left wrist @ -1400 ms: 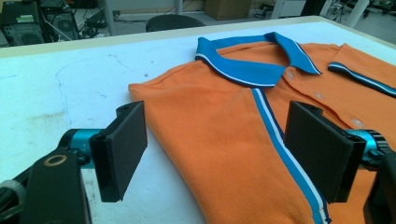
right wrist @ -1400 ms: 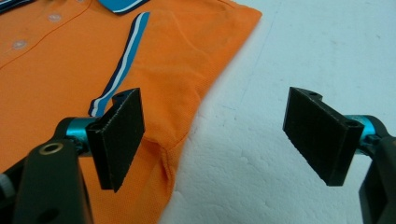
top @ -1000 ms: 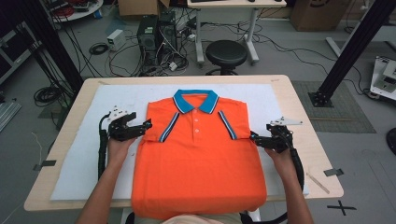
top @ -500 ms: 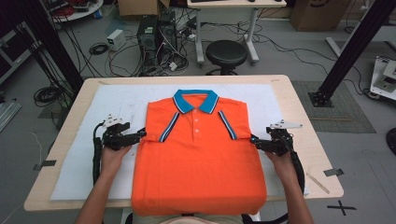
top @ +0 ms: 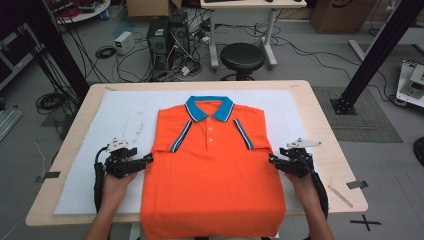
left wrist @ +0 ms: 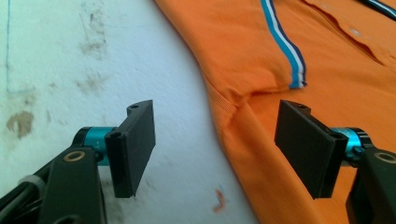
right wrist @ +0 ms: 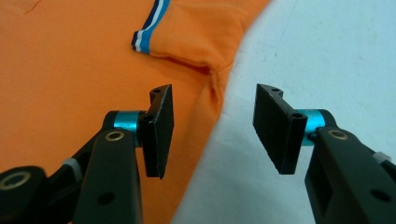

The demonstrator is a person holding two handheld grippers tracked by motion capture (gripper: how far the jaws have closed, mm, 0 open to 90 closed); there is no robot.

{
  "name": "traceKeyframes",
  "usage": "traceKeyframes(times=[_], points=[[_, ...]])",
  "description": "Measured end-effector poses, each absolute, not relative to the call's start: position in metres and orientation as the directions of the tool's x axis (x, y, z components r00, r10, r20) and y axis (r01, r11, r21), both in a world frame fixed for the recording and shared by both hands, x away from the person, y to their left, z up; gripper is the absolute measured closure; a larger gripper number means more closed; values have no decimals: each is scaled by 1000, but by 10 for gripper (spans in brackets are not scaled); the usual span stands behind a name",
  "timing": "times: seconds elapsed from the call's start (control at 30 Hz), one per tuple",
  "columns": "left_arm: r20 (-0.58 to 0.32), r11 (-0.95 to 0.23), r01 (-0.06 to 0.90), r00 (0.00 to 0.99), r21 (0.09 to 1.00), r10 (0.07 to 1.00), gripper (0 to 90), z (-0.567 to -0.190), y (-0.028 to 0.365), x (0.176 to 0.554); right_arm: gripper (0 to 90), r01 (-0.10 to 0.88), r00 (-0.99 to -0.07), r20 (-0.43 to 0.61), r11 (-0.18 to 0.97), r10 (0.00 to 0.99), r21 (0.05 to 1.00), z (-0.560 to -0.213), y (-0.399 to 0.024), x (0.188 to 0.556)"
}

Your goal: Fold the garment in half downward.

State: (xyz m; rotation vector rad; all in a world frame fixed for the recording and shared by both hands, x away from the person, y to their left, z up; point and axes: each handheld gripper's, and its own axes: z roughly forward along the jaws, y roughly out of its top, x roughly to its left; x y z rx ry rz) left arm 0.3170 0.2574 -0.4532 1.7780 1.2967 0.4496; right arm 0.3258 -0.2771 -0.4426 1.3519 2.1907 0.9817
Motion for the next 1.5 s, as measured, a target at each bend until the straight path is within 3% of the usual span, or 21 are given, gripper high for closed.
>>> traceKeyframes(times=[0.23, 0.37, 0.5, 0.57, 0.6, 0.67, 0.7, 1.17, 1.2, 1.23, 1.27, 1.33, 1.5], points=[[-181, -104, 608, 389, 787, 903, 374, -454, 244, 297, 517, 640, -464, 33, 309, 885, 704, -447, -275, 313], [-155, -143, 624, 398, 769, 904, 465, -455, 235, 291, 549, 651, -466, 28, 320, 885, 688, -449, -275, 309], [-70, -195, 610, 383, 768, 921, 531, -455, 226, 286, 700, 649, -473, 27, 327, 881, 687, -449, -275, 307], [-58, -197, 607, 375, 770, 925, 620, -454, 225, 283, 807, 642, -490, 22, 343, 871, 686, -448, -275, 306], [-69, -188, 608, 374, 772, 925, 705, -454, 226, 282, 865, 639, -502, 25, 351, 864, 684, -448, -274, 306], [-86, -183, 610, 384, 771, 919, 852, -454, 227, 281, 883, 636, -509, 21, 360, 861, 683, -448, -273, 305], [-90, -180, 612, 384, 770, 919, 858, -454, 227, 281, 885, 635, -507, 22, 356, 862, 685, -447, -272, 305], [-201, -113, 623, 411, 774, 889, 854, -450, 245, 272, 893, 614, -514, 40, 335, 857, 715, -434, -282, 287], [-211, -96, 628, 395, 772, 894, 775, -450, 246, 271, 881, 611, -511, 48, 323, 858, 723, -434, -283, 285], [-230, -78, 635, 388, 769, 893, 631, -450, 247, 269, 846, 610, -507, 57, 311, 860, 729, -434, -283, 285], [-245, -61, 633, 385, 772, 890, 579, -450, 249, 266, 803, 608, -505, 59, 306, 861, 732, -434, -283, 283], [-250, -52, 624, 386, 780, 888, 522, -449, 251, 258, 727, 603, -506, 65, 299, 860, 740, -433, -284, 279], [-231, -89, 618, 418, 781, 879, 513, -456, 251, 239, 636, 596, -522, 61, 313, 851, 739, -433, -284, 263]])
